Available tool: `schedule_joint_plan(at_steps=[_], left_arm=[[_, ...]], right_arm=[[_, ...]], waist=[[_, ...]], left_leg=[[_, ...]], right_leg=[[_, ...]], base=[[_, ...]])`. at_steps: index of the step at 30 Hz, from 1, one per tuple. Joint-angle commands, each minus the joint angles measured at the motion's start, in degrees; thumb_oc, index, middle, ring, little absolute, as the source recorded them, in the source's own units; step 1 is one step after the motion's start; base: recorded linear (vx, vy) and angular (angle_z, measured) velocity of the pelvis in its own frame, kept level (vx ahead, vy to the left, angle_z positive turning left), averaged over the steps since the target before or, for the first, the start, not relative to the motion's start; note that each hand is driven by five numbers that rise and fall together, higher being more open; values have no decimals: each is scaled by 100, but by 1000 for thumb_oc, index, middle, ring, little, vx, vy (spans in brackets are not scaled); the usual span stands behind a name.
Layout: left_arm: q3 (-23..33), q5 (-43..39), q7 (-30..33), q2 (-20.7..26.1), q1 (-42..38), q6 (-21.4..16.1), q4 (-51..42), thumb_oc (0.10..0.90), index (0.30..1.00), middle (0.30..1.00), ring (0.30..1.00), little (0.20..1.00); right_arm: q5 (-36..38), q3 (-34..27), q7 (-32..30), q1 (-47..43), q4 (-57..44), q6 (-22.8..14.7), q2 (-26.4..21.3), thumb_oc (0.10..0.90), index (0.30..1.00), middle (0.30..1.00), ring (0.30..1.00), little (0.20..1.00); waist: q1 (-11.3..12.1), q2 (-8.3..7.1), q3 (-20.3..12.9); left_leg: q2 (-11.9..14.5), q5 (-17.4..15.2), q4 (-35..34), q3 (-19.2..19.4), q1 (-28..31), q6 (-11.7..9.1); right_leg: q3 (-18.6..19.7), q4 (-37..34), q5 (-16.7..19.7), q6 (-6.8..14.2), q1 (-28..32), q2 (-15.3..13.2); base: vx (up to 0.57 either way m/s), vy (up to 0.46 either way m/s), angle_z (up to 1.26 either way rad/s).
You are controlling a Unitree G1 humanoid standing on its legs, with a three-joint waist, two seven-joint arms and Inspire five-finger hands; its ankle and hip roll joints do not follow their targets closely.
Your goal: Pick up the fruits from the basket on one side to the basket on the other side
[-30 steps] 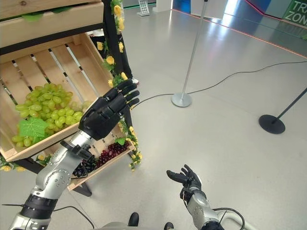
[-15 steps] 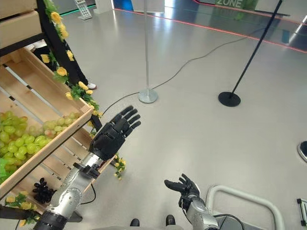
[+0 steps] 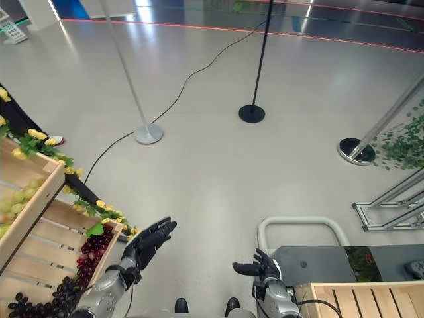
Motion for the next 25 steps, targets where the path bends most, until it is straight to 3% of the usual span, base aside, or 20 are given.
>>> schedule_joint_plan(at_steps=[1,9,14,17,25], left_arm=[[-42,369,-124,-253,-656,-338,371,800,900,900,900,900],[-49,577,-241,-637,-484,-584,1438,800,900,900,900,900],[29,750,-9,-715,-331,-345,1889,800,900,900,900,900],[34,1295,406,-687,-248,-198,2061,800,900,900,900,900],[243,1146,557,-669,-198,-42,2215,800,900,900,900,900]], right_arm=[[-293,135,194,-328,50,-339,30,800,900,900,900,900],[-1184,240,363,-129,680,-316,271,800,900,900,900,900],[-1580,386,419,-152,840,-178,331,800,900,900,900,900],[-1693,417,508,-154,900,-158,331,800,900,900,900,900],[-1902,528,544,-139,950,-161,373,800,900,900,900,900]], waist=[[15,-213,-259],[-135,-206,-389],[-140,-216,-398],[-118,-215,-394],[-84,-220,-401]], left_leg=[[-205,-146,244,-385,-254,-132],[-176,-175,22,-327,-27,-115],[-182,-201,-5,-346,24,-99],[-191,-211,0,-356,36,-95],[-205,-239,-20,-409,71,-78]], right_leg=[[214,-74,185,79,244,-133],[264,-128,137,44,301,-38],[303,-128,119,41,311,-14],[289,-128,112,43,333,-19],[249,-128,104,48,358,-37]], base=[[28,-18,-4],[46,-36,-6],[39,-23,-1],[34,-5,0],[27,1,0]])
